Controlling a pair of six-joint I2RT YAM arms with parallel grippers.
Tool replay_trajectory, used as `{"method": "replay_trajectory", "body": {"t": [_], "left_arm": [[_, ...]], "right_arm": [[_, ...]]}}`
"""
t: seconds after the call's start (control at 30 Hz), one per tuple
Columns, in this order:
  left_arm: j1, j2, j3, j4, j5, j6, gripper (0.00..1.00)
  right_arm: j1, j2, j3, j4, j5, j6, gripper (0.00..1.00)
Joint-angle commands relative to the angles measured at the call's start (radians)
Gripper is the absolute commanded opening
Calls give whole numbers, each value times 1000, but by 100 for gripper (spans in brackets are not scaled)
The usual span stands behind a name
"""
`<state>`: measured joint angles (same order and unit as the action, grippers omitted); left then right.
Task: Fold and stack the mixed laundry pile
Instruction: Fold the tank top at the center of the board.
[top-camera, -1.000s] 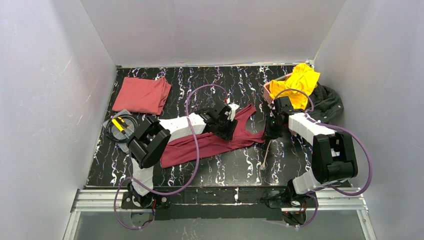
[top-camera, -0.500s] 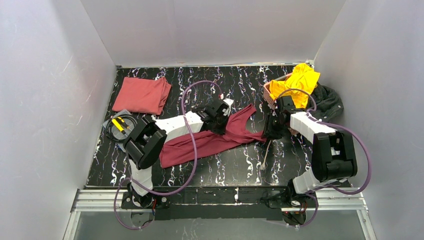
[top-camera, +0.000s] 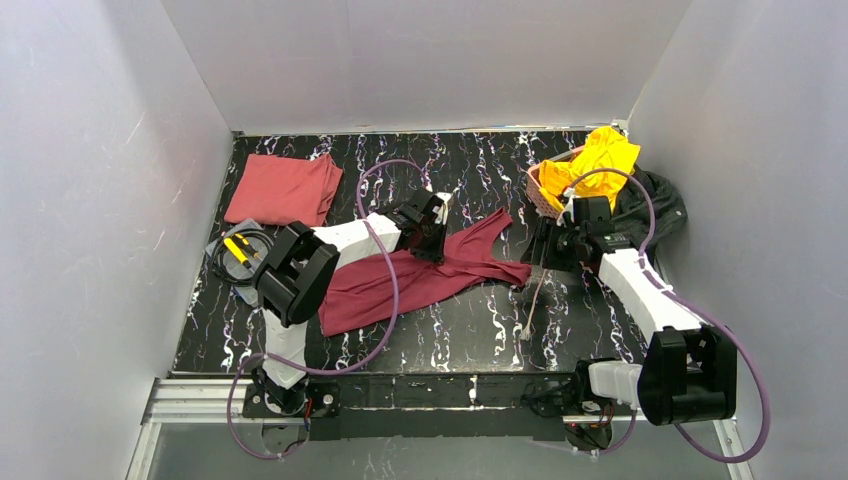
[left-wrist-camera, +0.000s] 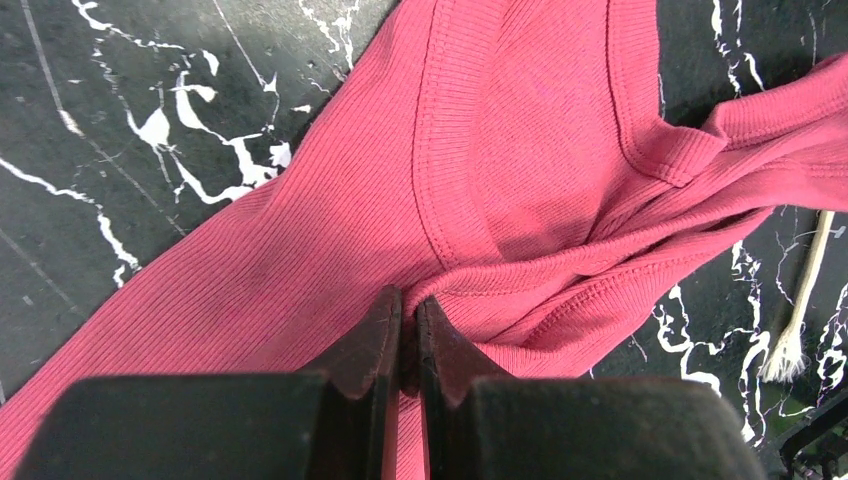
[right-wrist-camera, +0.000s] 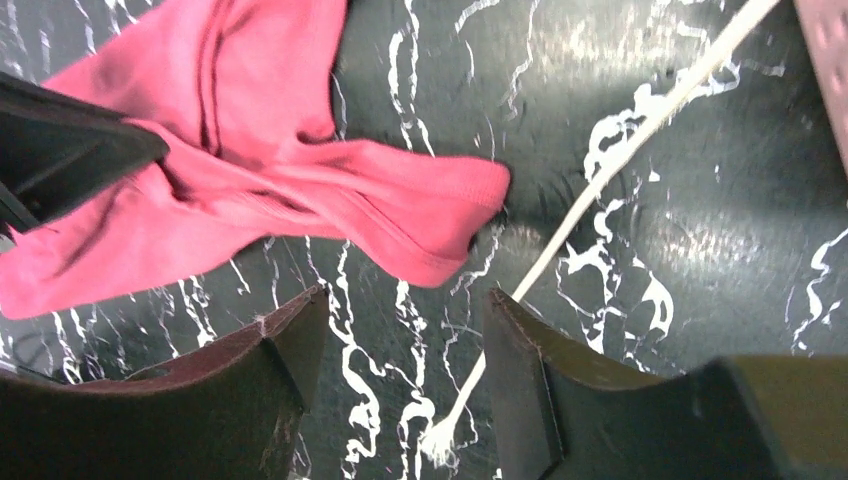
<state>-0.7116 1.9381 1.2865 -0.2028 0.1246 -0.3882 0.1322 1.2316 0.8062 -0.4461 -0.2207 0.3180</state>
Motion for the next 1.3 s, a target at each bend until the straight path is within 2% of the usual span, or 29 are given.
{"method": "replay_trajectory", "body": {"t": [0.0,0.37,0.5,0.6,0.77,0.87,1.03,1.27], "left_arm": [[1,10,43,-23,45,-3,0],[3,19,41,-12,64,-16,0],[4,17,39,-15,61,-14,0],[6,16,38,-14,59,-10,0],[6,22,34,-19,45,11,0],[6,23,29,-18,41,20,0],[6,17,13,3,56,29,0],[6,8,11,18,85,41,0]], "right_arm": [[10,-24,-68,0,-7,-27,65],[115,103,-82,35,121,-13,61],[120,123,-84,73,165,-10,54],[119,150,-65,89,171,-12,41],[120,144,4,52,187,-20,11],[120,148,51,10,214,-21,1],[119,173,161,-156,216,-23,1],[119,53,160,-315,301,25,1]]}}
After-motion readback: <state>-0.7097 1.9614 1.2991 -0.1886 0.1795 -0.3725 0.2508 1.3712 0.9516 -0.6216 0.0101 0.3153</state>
